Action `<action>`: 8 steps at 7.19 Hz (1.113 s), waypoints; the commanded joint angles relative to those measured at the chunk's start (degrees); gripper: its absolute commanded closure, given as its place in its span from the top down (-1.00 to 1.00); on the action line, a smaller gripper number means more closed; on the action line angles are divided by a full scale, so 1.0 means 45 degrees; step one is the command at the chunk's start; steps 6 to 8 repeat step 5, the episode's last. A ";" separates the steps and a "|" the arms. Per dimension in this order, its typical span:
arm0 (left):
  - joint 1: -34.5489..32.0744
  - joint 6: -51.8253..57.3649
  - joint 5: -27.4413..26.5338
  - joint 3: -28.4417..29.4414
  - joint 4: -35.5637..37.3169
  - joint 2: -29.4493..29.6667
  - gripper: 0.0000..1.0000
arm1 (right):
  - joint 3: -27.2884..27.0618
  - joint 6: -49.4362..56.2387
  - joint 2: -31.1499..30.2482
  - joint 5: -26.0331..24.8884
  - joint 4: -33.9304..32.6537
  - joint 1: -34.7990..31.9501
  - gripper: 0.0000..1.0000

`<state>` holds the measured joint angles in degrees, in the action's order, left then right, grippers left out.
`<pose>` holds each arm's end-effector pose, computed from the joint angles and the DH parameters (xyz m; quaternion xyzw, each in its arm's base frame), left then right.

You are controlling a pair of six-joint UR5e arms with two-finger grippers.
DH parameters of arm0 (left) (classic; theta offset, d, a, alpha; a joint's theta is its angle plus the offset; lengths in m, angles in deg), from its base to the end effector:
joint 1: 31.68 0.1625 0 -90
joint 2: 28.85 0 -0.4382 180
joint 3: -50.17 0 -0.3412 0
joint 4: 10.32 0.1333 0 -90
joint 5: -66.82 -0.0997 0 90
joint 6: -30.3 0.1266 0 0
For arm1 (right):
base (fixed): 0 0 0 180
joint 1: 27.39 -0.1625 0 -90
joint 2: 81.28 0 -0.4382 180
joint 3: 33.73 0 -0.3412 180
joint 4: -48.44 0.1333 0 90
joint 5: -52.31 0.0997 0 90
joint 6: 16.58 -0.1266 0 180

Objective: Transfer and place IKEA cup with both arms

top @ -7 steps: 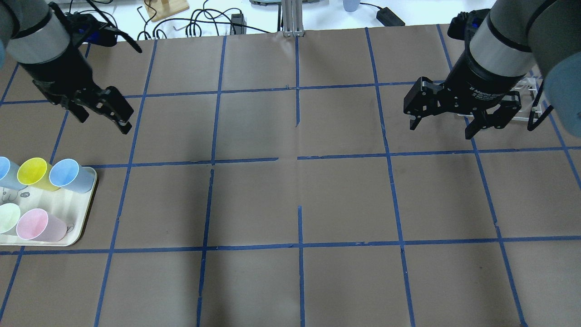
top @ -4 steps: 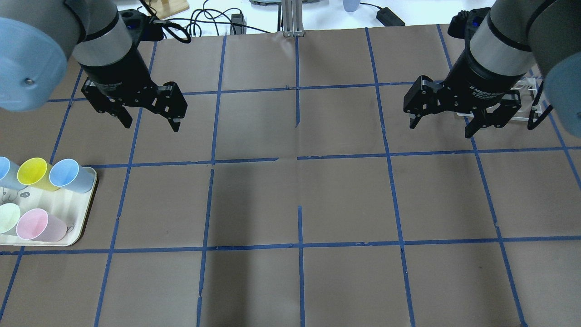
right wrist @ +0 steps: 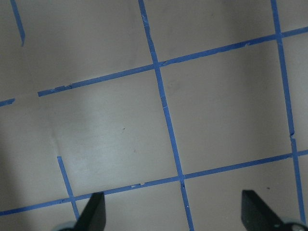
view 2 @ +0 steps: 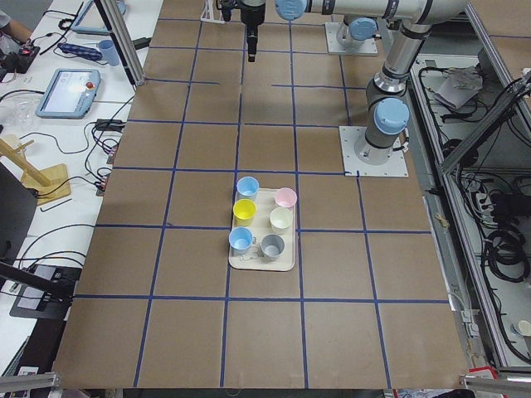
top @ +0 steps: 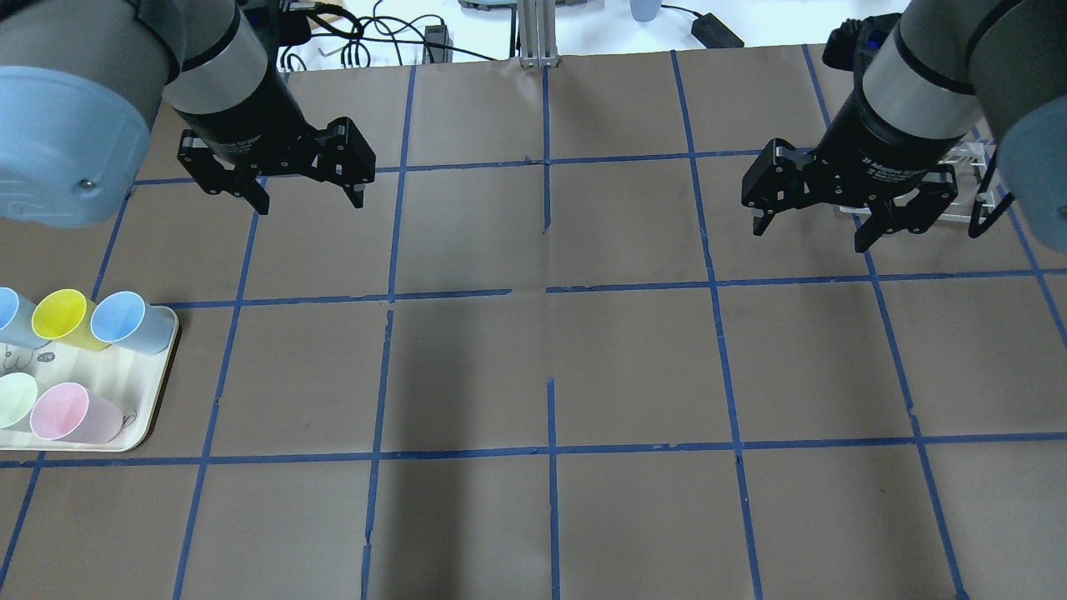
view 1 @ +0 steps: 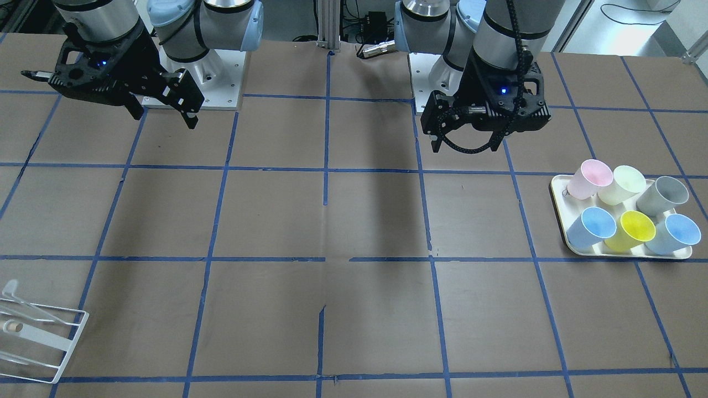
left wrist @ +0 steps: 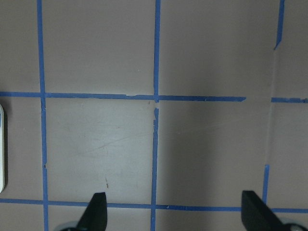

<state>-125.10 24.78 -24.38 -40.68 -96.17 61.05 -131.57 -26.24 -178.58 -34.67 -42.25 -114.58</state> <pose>-0.1571 -0.4388 0.4758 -0.0186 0.9993 -0.0304 0.0081 0.1209 -0.3919 0.4678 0.1085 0.9937 0.0003 0.0264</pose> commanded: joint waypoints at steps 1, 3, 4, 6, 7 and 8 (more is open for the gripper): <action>0.0136 0.0172 0.0069 -0.0027 -0.0024 0.0021 1.00 | -0.0015 0.0056 0.0019 0.0011 -0.0042 0.0058 1.00; 0.0137 0.0232 0.0263 -0.0027 -0.0064 0.0041 1.00 | -0.0015 0.0056 0.0019 -0.0008 -0.0003 0.0078 1.00; 0.0137 0.0212 0.0343 -0.0007 -0.0084 0.0041 1.00 | -0.0034 0.0056 0.0019 -0.0028 0.0035 0.0078 1.00; 0.0137 0.0232 0.0266 -0.0007 -0.0064 0.0022 1.00 | -0.0034 0.0056 0.0000 -0.0008 0.0036 0.0078 1.00; 0.0137 0.0232 0.0266 -0.0007 -0.0064 0.0022 1.00 | -0.0034 0.0056 0.0000 -0.0008 0.0036 0.0078 1.00; 0.0137 0.0232 0.0266 -0.0007 -0.0064 0.0022 1.00 | -0.0034 0.0056 0.0000 -0.0008 0.0036 0.0078 1.00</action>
